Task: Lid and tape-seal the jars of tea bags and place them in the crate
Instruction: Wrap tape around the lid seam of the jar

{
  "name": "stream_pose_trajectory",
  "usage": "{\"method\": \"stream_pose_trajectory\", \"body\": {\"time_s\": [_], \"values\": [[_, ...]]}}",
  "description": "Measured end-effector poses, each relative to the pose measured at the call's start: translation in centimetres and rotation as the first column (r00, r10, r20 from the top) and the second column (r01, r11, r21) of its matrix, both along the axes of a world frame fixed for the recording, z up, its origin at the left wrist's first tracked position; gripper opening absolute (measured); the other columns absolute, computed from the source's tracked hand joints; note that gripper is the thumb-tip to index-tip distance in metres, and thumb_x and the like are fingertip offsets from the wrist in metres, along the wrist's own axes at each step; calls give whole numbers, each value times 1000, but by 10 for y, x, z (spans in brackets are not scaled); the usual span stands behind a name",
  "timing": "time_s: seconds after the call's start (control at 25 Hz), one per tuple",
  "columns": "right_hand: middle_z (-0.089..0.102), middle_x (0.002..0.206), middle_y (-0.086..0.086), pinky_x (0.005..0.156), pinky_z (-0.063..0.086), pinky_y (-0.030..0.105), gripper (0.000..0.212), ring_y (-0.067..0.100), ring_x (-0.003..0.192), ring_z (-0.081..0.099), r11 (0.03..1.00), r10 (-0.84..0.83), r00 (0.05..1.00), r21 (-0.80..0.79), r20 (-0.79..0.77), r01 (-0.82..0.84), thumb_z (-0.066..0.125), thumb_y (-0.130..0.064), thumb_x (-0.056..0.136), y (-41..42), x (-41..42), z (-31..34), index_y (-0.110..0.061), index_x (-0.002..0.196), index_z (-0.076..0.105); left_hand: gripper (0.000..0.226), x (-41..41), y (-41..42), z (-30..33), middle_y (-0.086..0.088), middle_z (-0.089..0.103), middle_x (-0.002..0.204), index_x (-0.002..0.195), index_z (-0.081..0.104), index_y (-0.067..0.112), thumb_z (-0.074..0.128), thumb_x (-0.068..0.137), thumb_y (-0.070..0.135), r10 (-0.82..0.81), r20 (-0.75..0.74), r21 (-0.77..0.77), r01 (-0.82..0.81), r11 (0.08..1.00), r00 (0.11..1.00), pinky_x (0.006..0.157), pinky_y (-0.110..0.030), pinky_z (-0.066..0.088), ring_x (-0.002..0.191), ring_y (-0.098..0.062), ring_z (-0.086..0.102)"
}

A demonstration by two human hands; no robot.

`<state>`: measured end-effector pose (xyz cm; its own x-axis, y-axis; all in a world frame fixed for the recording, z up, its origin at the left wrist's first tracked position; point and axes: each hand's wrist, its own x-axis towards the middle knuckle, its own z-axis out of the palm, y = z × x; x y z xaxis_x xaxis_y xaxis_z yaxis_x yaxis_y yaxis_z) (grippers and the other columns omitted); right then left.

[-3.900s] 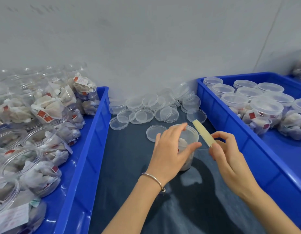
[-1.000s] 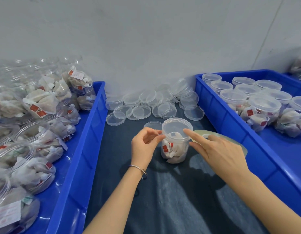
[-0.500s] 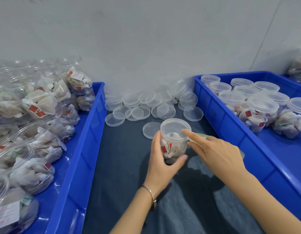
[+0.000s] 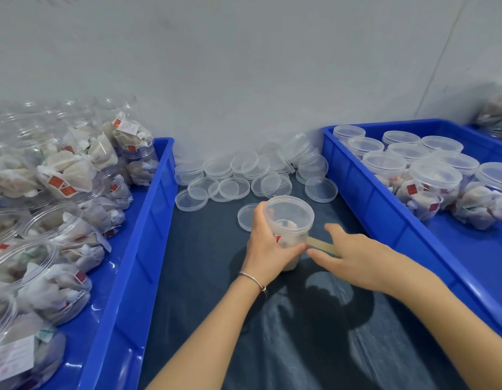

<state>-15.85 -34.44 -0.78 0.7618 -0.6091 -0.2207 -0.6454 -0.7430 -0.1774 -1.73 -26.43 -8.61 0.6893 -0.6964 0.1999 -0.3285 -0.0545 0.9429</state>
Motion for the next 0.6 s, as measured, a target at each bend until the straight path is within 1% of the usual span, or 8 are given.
{"method": "stream_pose_trajectory", "body": {"time_s": [0.08,0.16,0.24,0.32,0.36,0.44,0.48,0.6], "values": [[59,99,-5,81,45,30,69,13,90,57,980,0,999,197,-39,8,29,-80,78,-8,-8,15,-23,110,52,94,4,8,1,8,46,126,131,31,27,90,58,24,-5,31,11,5,1000,1000,87,-5,40,111,6,46],[56,85,-9,81,42,27,79,8,79,53,952,26,999,306,-36,-14,23,-90,63,-16,-19,30,-23,90,56,91,10,13,3,14,47,120,126,31,31,90,58,19,-17,44,25,16,1000,999,75,4,35,102,13,47],[55,81,-8,81,40,26,85,9,77,53,929,76,996,365,-56,-51,20,-95,56,-23,-29,39,-24,85,56,90,14,17,6,17,46,118,122,29,34,90,58,15,-38,52,49,36,998,998,72,6,34,103,8,48],[60,92,-5,84,37,23,87,12,88,56,904,64,994,427,-90,-20,22,-95,62,-31,-40,44,-24,97,58,90,16,22,8,12,46,121,123,30,33,90,58,14,-47,57,67,43,997,997,71,6,34,103,3,49],[59,93,-5,83,37,21,81,12,89,56,894,44,994,448,-101,6,23,-90,68,-33,-44,46,-23,99,57,90,17,24,8,11,47,122,123,30,33,90,58,15,-46,60,73,41,996,997,71,6,34,103,5,49],[52,81,-8,81,37,22,59,7,73,49,906,38,997,423,-73,-3,27,-74,80,-39,-49,46,-21,86,52,88,18,28,8,14,48,120,120,31,35,91,58,18,-38,55,72,34,997,998,71,6,34,102,17,46],[49,77,-8,79,38,23,49,6,69,46,930,50,998,366,-50,-28,28,-65,88,-41,-49,43,-21,82,49,88,19,29,7,17,48,118,119,31,35,91,57,19,-32,48,69,28,997,998,71,5,34,101,21,45],[48,78,-8,75,35,26,39,6,69,45,995,91,996,49,-12,-90,25,-51,96,-40,-47,33,-22,82,46,90,22,33,4,24,48,115,121,32,36,91,55,20,-23,28,55,21,998,999,74,4,35,104,21,45]]}}
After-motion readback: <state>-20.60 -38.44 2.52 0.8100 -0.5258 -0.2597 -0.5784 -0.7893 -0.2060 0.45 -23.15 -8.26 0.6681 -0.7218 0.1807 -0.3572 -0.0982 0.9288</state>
